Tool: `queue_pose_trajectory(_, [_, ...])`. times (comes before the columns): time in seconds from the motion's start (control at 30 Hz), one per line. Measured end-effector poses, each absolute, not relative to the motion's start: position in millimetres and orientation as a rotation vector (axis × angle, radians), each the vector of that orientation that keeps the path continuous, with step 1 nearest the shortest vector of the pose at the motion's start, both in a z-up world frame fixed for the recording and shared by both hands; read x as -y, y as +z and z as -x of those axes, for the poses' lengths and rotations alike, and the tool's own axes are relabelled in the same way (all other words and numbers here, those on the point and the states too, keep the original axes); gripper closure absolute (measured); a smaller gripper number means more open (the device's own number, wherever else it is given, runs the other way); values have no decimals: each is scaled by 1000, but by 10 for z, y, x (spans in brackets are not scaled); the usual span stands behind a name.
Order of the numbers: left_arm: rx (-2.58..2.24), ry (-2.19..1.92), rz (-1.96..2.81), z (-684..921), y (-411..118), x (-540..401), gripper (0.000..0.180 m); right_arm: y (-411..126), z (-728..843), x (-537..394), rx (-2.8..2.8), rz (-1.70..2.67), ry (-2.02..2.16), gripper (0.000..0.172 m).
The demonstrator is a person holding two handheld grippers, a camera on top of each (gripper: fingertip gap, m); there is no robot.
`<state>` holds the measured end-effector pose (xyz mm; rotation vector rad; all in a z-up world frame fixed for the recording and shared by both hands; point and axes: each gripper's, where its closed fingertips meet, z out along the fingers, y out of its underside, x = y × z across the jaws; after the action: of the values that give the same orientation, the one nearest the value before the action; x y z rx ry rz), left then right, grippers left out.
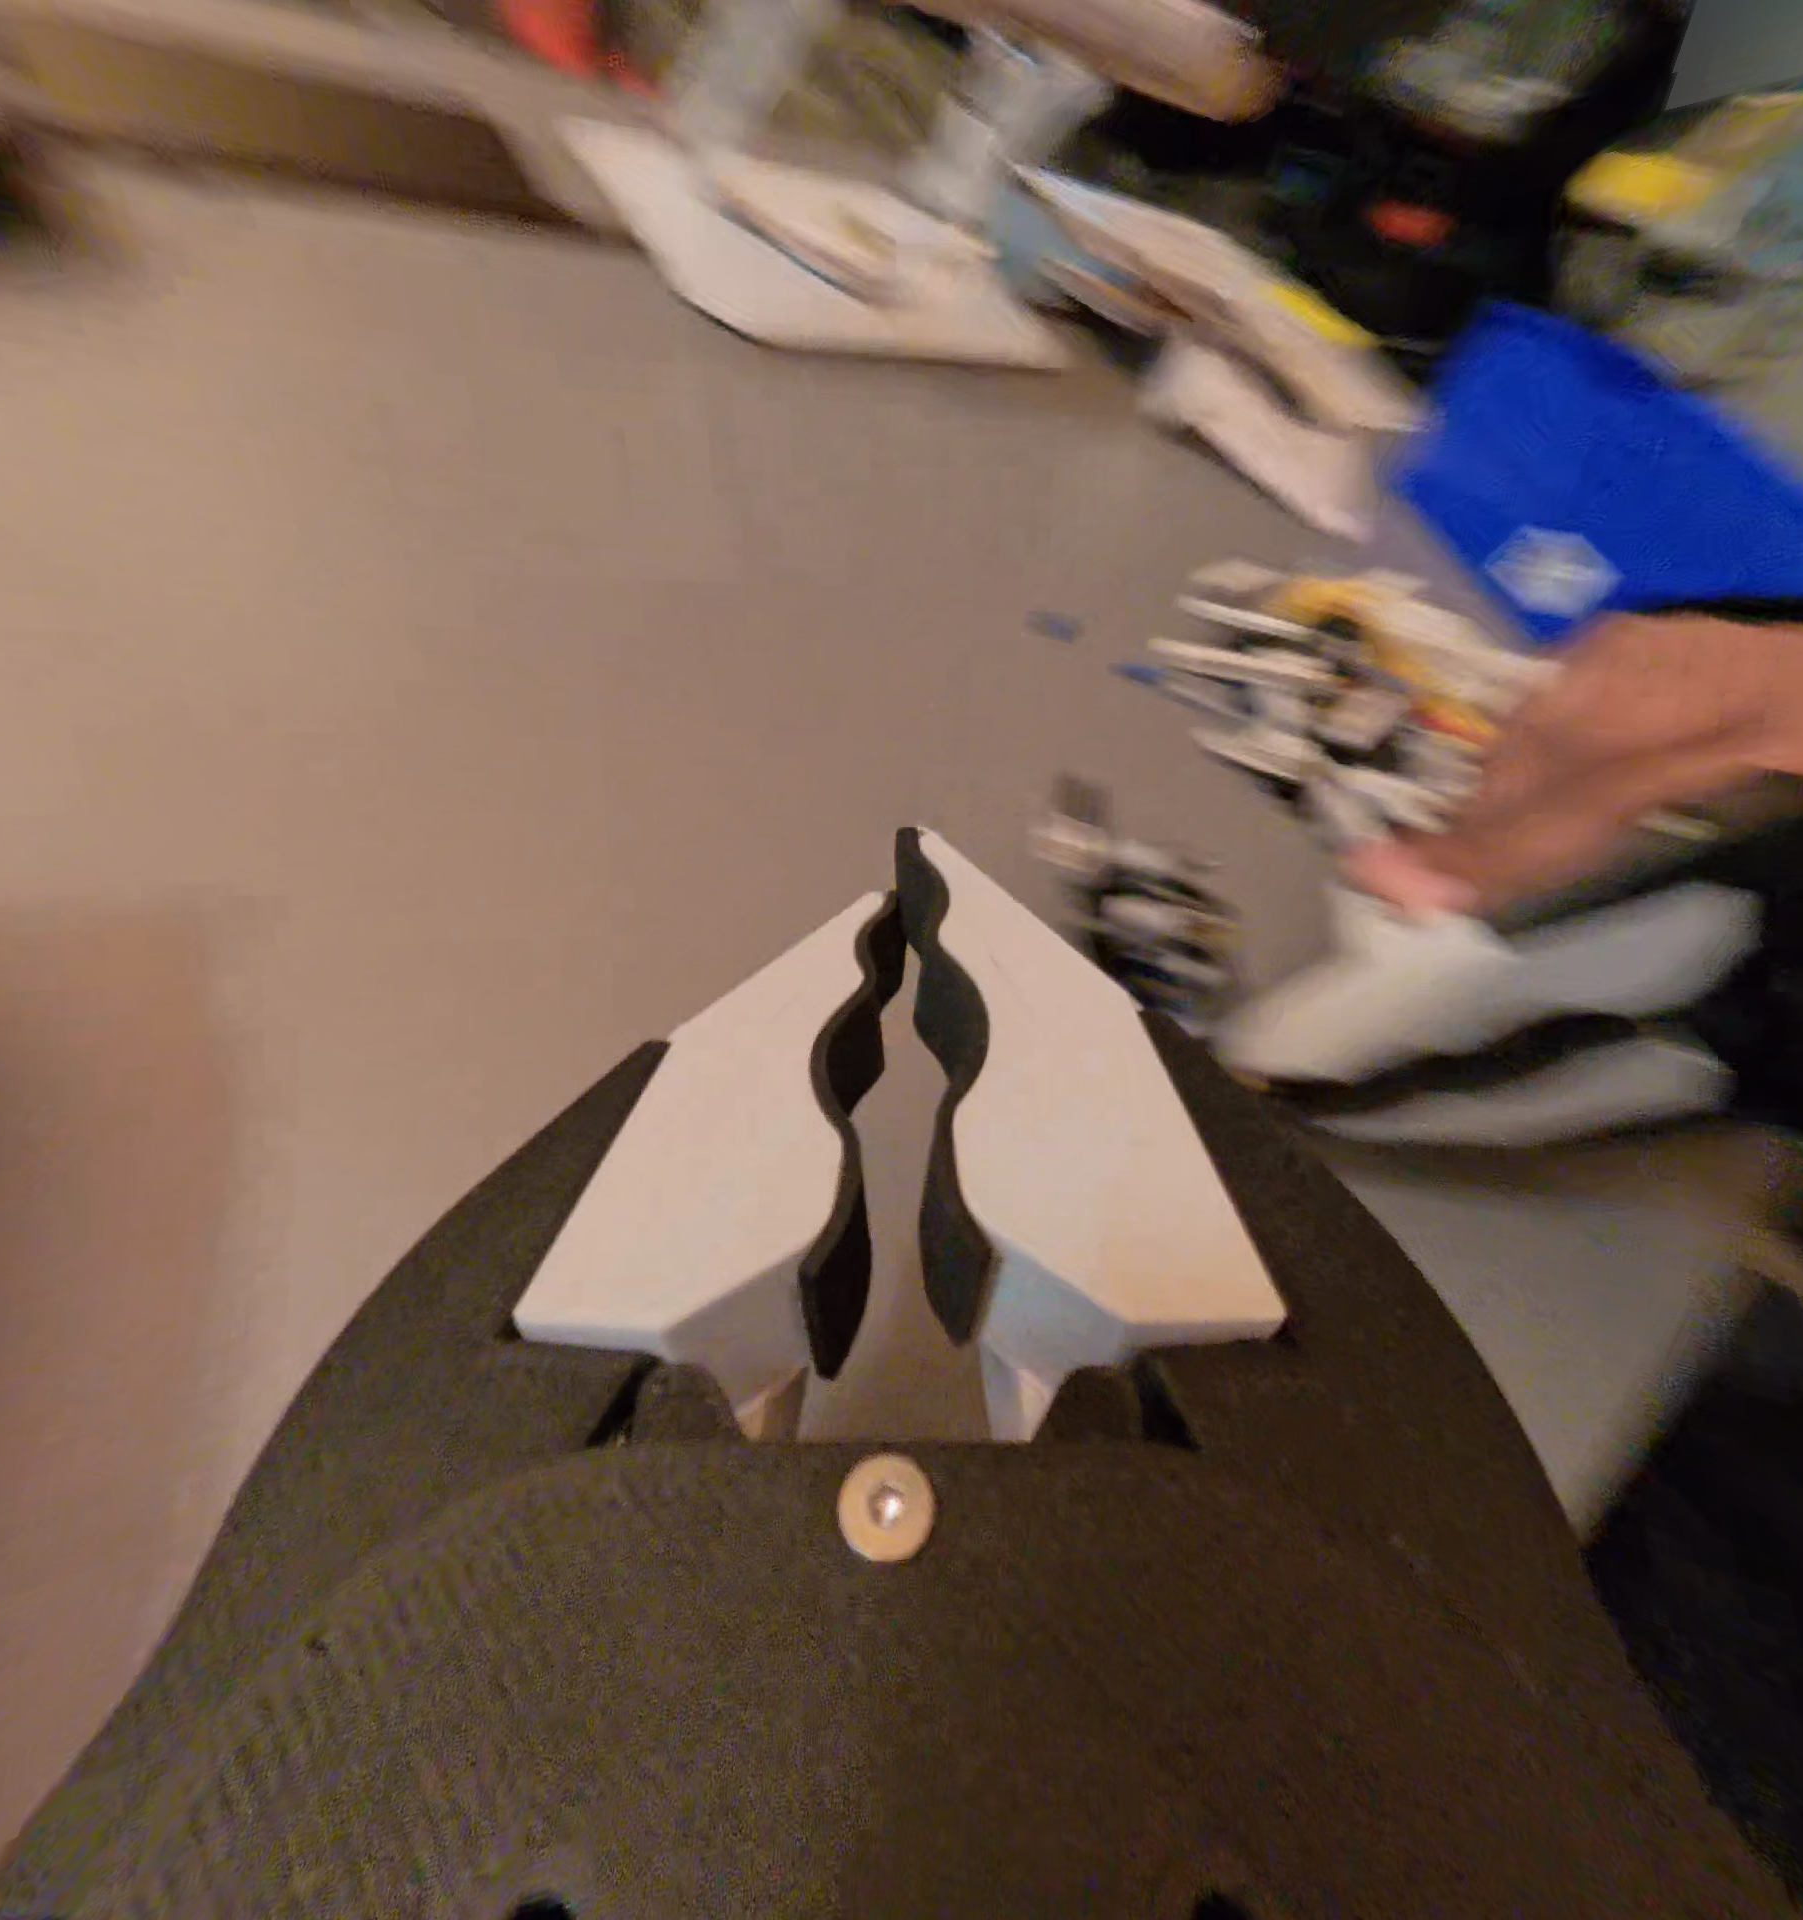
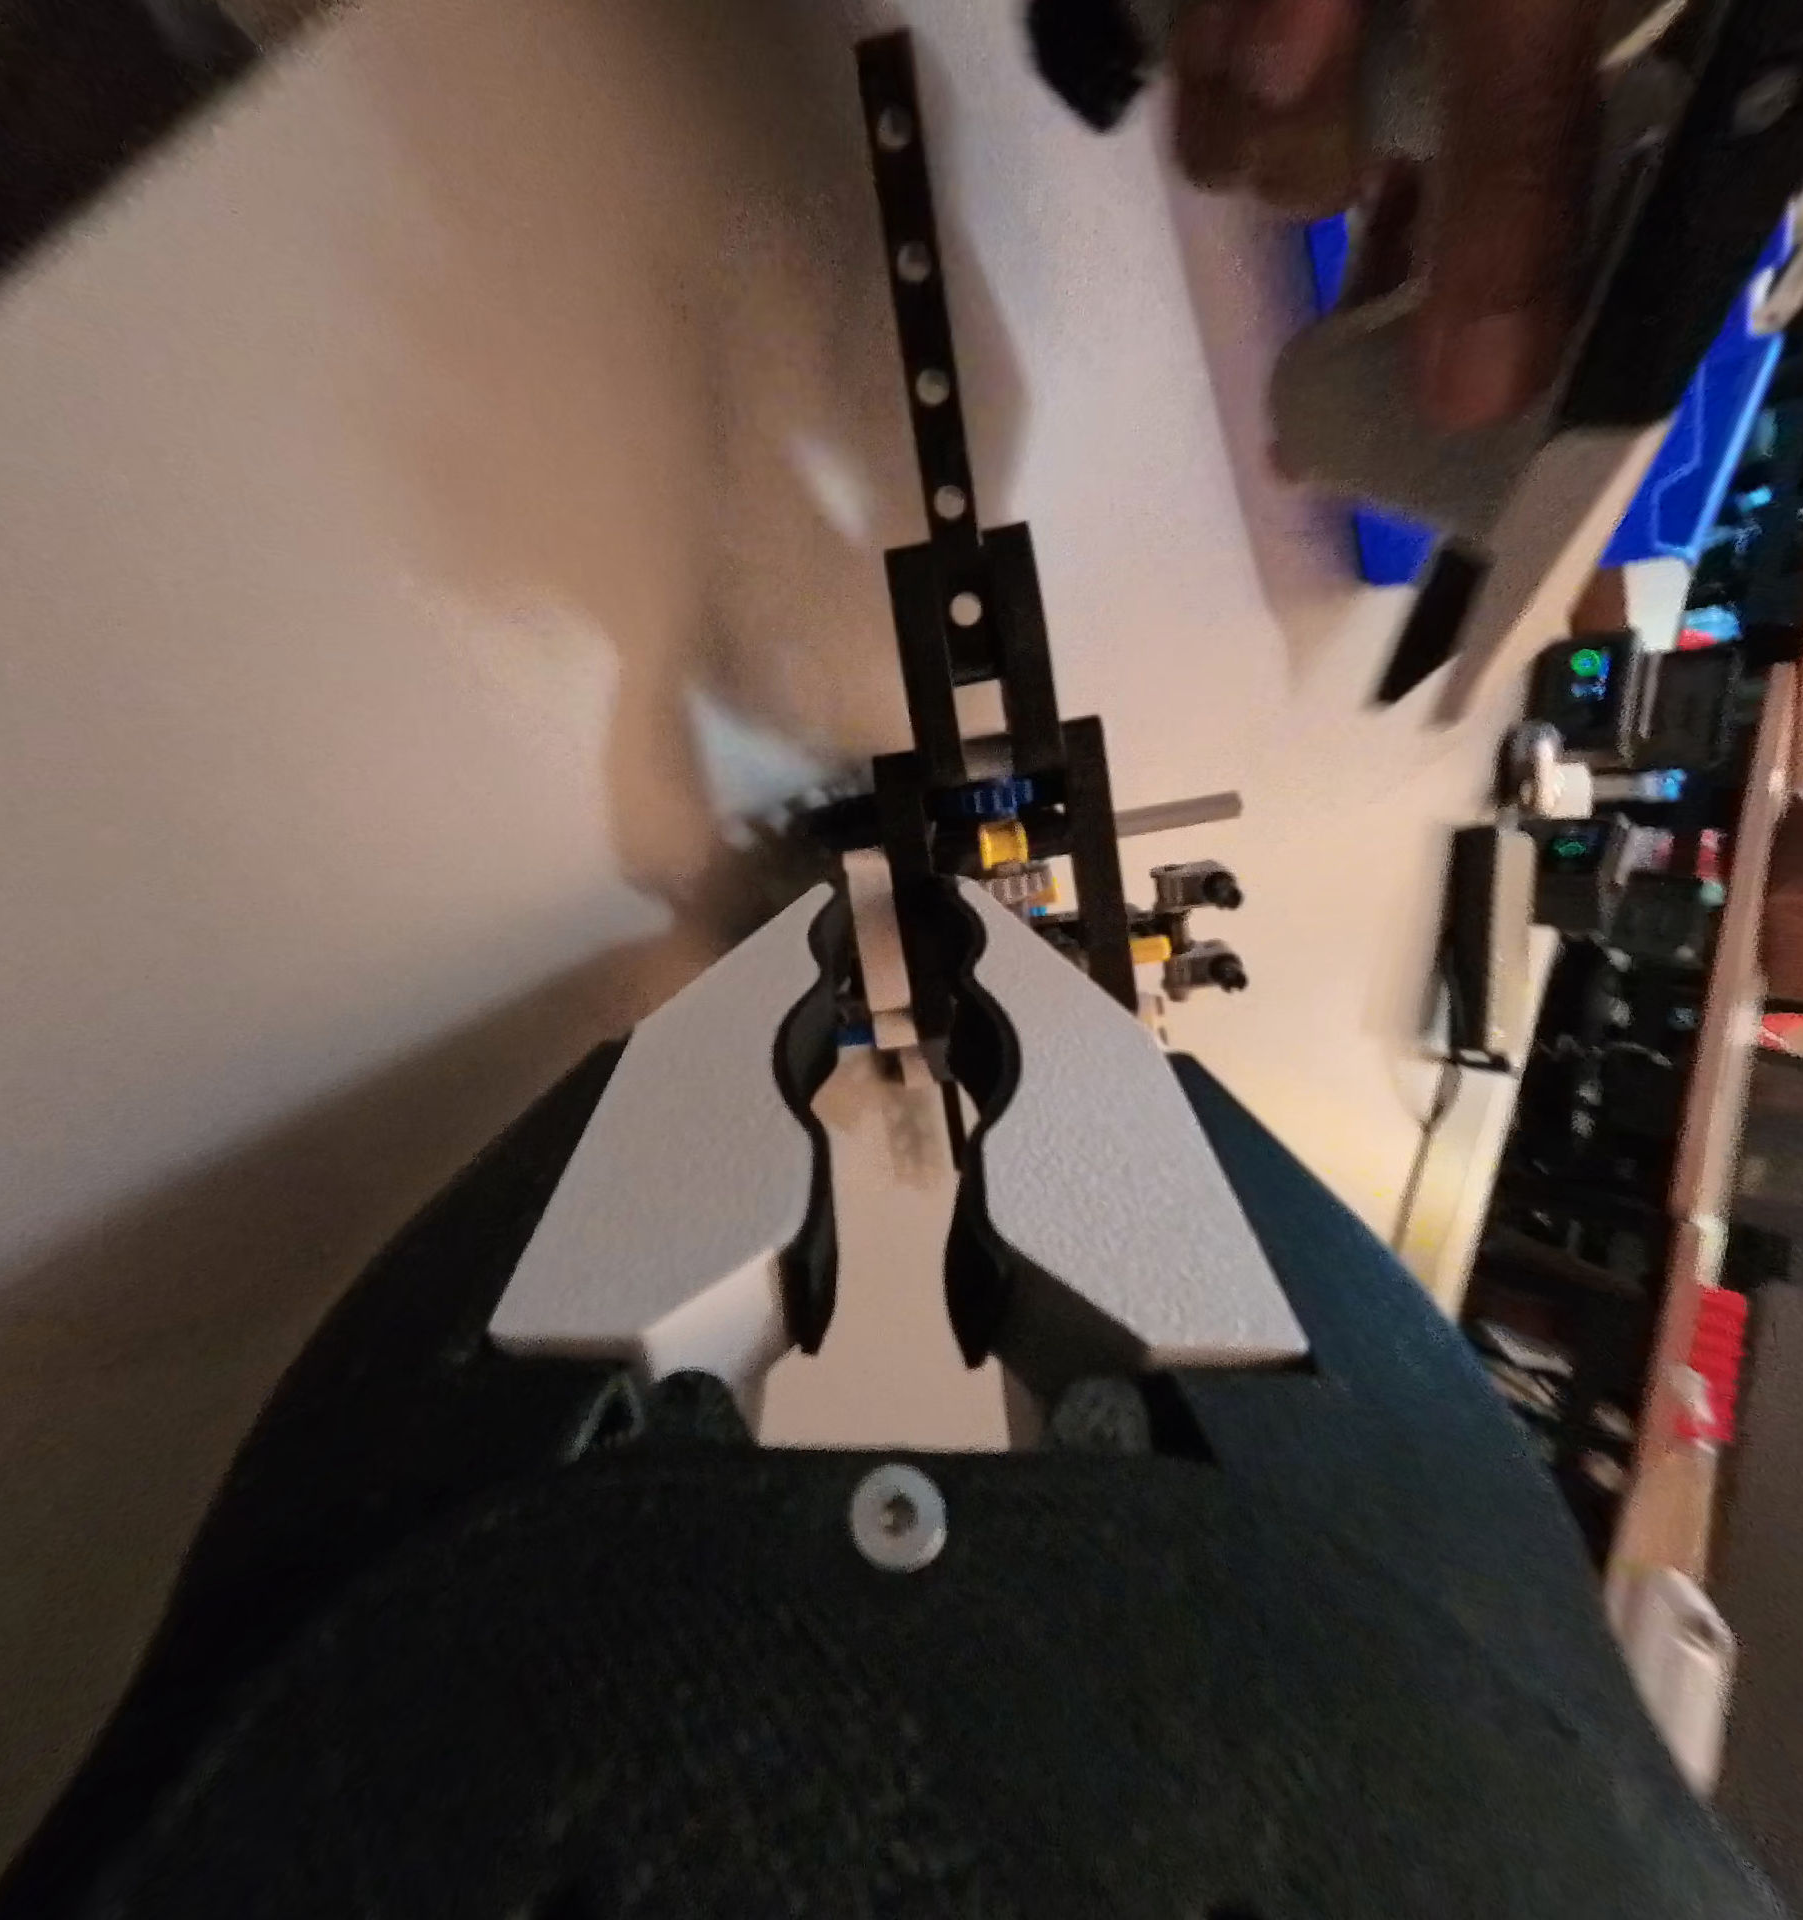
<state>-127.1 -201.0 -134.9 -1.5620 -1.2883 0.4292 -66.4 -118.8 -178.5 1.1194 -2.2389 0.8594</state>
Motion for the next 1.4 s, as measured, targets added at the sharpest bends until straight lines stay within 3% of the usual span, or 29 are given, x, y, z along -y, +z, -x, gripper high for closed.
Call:
queue_pose_trajectory(0.1, [1178,334,1502,1033,-935,2147,180,-1770,658,1085,2249,-1040,877,158])
queue_pose_trajectory(0.23, [1127,615,1650,993,-836,1984,180,-1720,853,1149,2260,-819,876,158])
queue_pose_trajectory(0.47, [1163,762,1819,955,-1066,1847,172,-1645,1097,1294,2436,-210,950,158])
queue_pose_trajectory(0.67, [1181,641,1820,912,-1224,1737,174,-1300,1100,1359,2428,-140,1191,141])
queue_pose_trajectory(0.83, [1213,477,1839,879,-1458,1662,172,-1068,1510,1020,2358,101,1292,145])
queue_pose_trajectory(0.97, [1245,371,1807,891,-1593,1610,166,-1487,1377,962,2707,375,1401,121])
queue_pose_trajectory(1.17, [1287,228,1656,969,-1618,1540,140,-1699,1164,1012,2730,303,1314,123])
queue_pose_trajectory(1.4, [1300,175,1572,1012,-1588,1551,132,-1637,546,1147,2866,57,1362,141])
